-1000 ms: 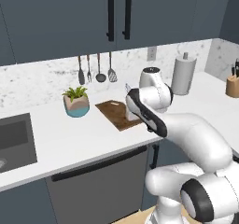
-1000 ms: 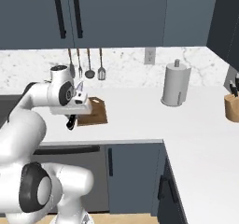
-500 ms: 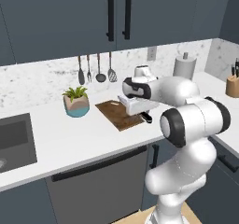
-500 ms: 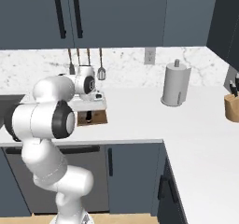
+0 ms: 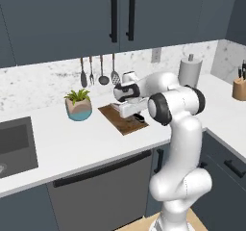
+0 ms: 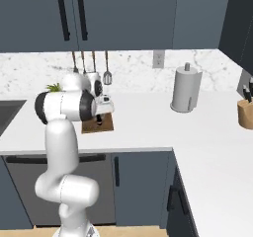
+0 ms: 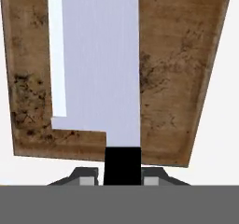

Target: Pick up the knife from the drawer and place it on the cutting board. Then place the meat from the plate to the cutting board.

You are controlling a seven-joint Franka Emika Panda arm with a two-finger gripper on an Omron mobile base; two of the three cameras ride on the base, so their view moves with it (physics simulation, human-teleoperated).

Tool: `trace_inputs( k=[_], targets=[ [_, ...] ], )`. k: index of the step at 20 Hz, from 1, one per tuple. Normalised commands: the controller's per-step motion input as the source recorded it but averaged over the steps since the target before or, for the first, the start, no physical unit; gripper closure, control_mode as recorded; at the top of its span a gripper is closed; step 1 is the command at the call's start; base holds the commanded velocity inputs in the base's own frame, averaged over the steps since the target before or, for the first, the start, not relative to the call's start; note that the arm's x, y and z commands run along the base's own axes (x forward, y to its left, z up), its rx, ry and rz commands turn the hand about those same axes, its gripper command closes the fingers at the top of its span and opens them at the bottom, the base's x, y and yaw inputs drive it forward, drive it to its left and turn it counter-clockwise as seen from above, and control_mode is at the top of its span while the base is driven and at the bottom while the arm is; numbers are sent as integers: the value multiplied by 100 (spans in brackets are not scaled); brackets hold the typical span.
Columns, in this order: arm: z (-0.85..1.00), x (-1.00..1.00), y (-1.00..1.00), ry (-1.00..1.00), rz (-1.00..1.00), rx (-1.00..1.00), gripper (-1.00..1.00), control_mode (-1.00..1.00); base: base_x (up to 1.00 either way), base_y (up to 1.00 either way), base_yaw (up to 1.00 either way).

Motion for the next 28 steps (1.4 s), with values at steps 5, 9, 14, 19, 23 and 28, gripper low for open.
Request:
trace_inputs(
  k=[5,9,14,19,23,28],
  targets=[
    [-57,88,3,0,1,-8,100,-100,0,0,0],
    [-57,81,0,0,0,-3,100,-100,0,0,0],
    [-8,-22,2,-1,0,0,-100,-100,0,0,0],
    [19,-72,3,-1,0,1,-100,-100,0,0,0],
    [69,-95,-5,-2,0,8,-100,-100,0,0,0],
    [82,-100,-4,-4,0,13,-100,-100,0,0,0]
  ],
)
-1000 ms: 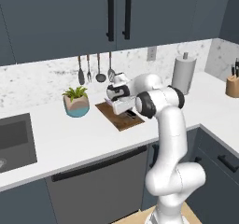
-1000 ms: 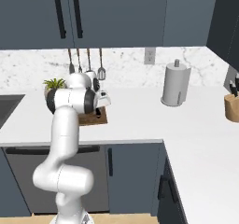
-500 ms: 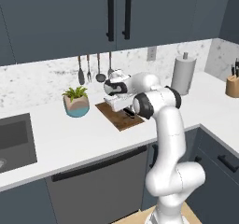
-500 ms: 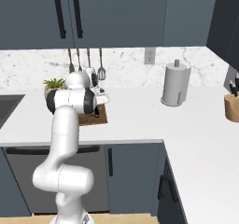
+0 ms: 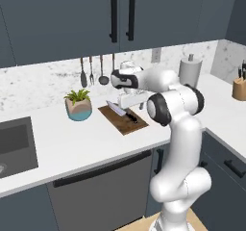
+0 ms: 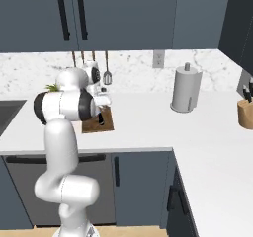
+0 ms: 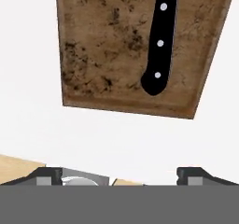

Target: Pick up the knife from the drawer and place it on the cutting board. Then place the meat from the plate to the cutting board.

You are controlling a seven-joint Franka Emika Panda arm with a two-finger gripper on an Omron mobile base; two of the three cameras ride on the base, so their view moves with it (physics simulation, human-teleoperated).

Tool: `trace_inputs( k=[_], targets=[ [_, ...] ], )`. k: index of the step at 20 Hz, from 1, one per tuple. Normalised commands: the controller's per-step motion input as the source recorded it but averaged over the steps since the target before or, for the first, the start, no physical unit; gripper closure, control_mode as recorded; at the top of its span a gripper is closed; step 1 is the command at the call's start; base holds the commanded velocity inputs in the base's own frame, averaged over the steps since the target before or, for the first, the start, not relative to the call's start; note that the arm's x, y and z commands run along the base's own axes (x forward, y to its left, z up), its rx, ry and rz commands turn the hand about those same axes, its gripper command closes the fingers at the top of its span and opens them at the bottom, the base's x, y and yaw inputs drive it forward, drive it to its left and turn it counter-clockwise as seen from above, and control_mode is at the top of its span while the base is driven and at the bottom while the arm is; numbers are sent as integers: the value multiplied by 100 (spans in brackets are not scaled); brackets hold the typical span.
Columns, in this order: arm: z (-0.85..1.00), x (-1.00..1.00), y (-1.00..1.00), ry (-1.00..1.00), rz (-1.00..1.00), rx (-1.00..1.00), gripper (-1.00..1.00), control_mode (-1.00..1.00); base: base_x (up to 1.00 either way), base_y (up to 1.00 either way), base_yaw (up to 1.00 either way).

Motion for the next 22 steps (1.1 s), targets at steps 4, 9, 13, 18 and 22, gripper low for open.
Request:
trace_inputs(
  k=[4,9,13,18,22],
  targets=[
    [63,-100,-9,-8,0,18,-100,-100,0,0,0],
    [61,-100,0,-13,0,15,-100,-100,0,0,0],
    [60,-100,1,-21,0,11,-100,-100,0,0,0],
    [26,-100,67,-6,2,3,-100,-100,0,0,0],
    [0,0,0,0,0,0,-100,100,-100,100,18]
  ],
)
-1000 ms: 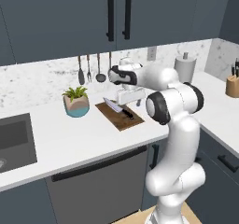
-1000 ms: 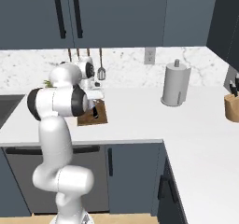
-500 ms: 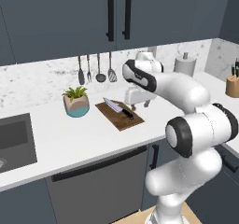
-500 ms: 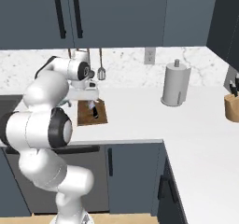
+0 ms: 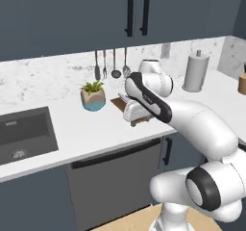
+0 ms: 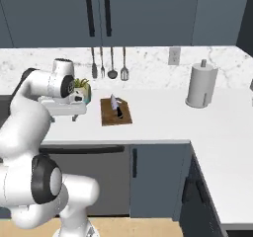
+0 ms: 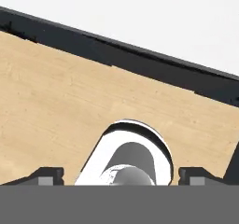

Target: Pick up the knife from the drawer and place it on the cutting board. Then place the meat from the plate to the cutting board.

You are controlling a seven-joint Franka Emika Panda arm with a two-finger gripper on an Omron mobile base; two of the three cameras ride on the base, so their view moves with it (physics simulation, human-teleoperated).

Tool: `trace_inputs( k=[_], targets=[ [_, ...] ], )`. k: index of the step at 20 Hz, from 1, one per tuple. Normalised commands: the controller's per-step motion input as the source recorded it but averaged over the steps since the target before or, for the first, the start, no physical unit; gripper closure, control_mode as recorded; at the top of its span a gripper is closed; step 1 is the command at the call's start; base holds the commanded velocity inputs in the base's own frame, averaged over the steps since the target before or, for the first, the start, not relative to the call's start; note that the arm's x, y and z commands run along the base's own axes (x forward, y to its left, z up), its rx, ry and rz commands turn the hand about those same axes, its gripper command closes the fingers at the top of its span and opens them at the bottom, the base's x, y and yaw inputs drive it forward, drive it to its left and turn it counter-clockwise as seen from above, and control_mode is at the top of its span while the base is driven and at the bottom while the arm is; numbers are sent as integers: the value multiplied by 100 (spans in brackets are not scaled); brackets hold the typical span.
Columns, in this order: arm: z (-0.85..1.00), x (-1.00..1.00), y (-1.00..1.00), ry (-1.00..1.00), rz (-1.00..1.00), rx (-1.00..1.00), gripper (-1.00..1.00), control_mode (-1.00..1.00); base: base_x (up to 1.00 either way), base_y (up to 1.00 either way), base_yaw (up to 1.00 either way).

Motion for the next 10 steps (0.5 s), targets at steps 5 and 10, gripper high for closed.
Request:
trace_inputs(
  k=[5,10],
  targets=[
    [0,0,0,0,0,0,-100,100,-91,100,52],
    [0,0,0,0,0,0,-100,100,-12,83,84]
  ],
)
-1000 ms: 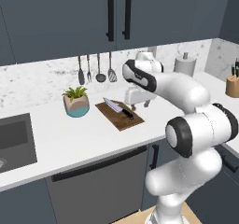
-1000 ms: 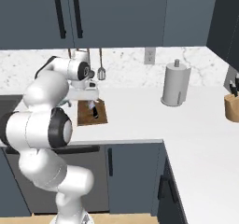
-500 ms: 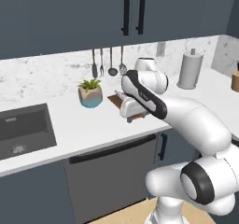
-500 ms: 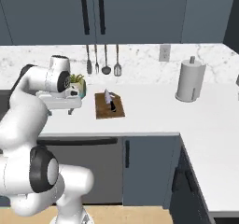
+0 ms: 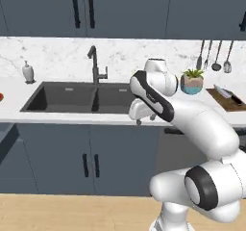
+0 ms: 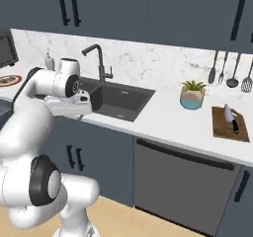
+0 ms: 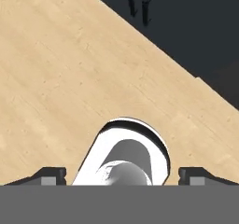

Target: Pick up the knife from the drawer and place it on the cutting board. Then place the meat from the plate to the cutting board.

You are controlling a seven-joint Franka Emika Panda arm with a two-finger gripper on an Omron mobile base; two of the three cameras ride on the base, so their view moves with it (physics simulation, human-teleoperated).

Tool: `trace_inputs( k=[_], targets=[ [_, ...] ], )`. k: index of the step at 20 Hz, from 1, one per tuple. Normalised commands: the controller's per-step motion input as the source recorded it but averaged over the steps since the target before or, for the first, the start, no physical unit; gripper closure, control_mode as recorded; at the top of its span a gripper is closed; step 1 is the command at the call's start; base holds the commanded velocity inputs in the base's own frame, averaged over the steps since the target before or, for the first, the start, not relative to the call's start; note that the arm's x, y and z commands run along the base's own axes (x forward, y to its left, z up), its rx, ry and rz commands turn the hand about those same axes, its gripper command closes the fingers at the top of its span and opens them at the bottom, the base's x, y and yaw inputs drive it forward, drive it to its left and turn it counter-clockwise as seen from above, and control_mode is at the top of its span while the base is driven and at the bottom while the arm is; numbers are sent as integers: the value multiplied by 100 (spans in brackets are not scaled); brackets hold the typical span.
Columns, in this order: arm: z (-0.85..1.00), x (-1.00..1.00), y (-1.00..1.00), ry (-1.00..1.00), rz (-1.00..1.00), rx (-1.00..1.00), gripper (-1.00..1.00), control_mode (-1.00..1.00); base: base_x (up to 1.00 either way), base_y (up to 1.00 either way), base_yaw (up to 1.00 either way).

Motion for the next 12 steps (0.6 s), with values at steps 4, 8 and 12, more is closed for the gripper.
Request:
trace_inputs(
  k=[4,8,12],
  targets=[
    [0,0,0,0,0,0,-100,100,1,73,82],
    [0,0,0,0,0,0,-100,100,66,49,57],
    [0,0,0,0,0,0,-100,100,100,0,18]
  ],
)
